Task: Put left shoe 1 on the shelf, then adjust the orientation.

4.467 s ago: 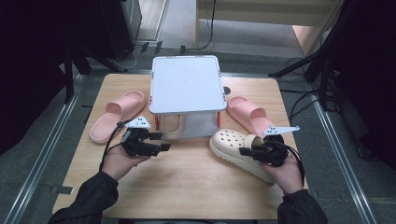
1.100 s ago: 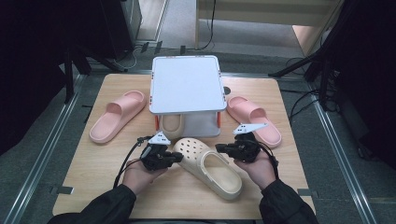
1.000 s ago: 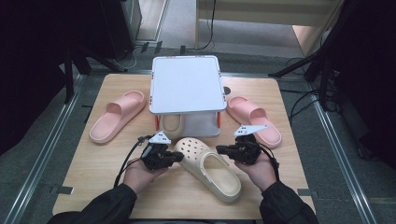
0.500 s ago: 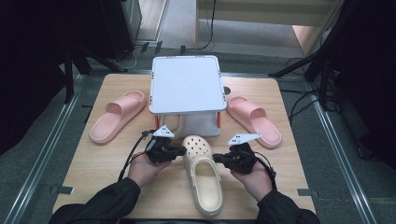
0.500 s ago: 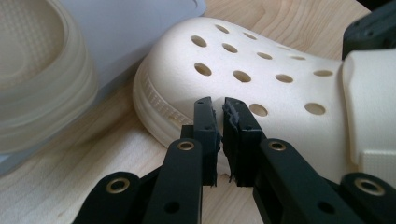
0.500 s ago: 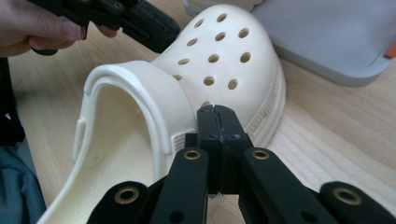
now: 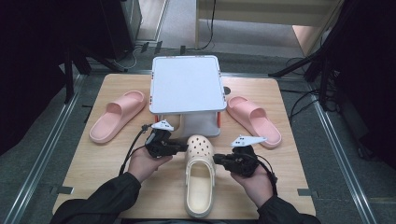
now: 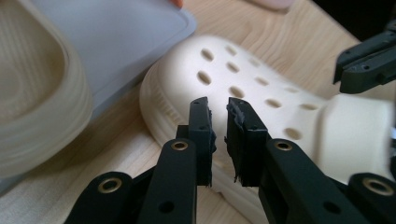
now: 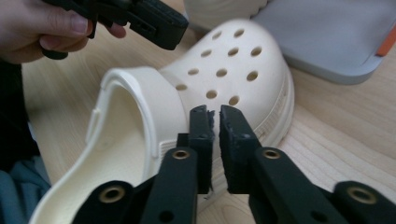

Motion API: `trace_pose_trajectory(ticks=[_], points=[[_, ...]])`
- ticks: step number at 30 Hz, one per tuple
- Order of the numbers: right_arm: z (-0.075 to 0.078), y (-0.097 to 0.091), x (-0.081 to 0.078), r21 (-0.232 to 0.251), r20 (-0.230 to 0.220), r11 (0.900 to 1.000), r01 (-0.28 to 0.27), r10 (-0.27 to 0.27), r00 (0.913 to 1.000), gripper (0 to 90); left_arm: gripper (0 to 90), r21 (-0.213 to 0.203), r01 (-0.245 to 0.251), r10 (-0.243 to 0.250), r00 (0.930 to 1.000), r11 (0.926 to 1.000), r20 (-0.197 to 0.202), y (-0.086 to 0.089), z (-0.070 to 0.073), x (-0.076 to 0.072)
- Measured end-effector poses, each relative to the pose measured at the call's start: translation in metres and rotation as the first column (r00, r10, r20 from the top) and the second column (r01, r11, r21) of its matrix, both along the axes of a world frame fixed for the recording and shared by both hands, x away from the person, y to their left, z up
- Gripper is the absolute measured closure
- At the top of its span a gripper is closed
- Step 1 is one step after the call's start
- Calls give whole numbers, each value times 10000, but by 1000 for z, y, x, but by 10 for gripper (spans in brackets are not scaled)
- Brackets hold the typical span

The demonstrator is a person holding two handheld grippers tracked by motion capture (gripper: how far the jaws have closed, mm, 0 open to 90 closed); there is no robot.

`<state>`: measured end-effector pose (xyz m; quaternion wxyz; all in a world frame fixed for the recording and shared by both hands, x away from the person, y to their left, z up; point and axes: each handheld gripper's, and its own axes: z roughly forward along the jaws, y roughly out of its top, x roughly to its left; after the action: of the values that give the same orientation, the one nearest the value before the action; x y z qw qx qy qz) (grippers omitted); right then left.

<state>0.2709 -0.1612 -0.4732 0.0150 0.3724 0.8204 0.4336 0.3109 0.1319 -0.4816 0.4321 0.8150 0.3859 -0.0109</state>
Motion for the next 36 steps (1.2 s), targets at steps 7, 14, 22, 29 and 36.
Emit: trace_pose_trajectory(ticks=[7,14,22,29,36], points=[[10,-6,-20,472,398,9988,103,-122,9991,640,829,-101,347,-347,9994,9993,-38,11,22,-6],[3,-1,-31,429,55,9981,432,-435,9990,567,829,-208,42,-39,9999,9998,134,28,39,-2],[-6,6,-36,245,-49,9965,803,-802,9968,485,832,-12,33,-32,9994,10000,347,38,58,6],[-14,15,-37,-152,-158,9966,810,-812,9966,454,832,94,25,-29,9988,10000,484,47,85,19],[-18,19,-33,-401,-178,9945,969,-977,9951,455,832,174,-187,176,9980,9997,606,59,111,38]])
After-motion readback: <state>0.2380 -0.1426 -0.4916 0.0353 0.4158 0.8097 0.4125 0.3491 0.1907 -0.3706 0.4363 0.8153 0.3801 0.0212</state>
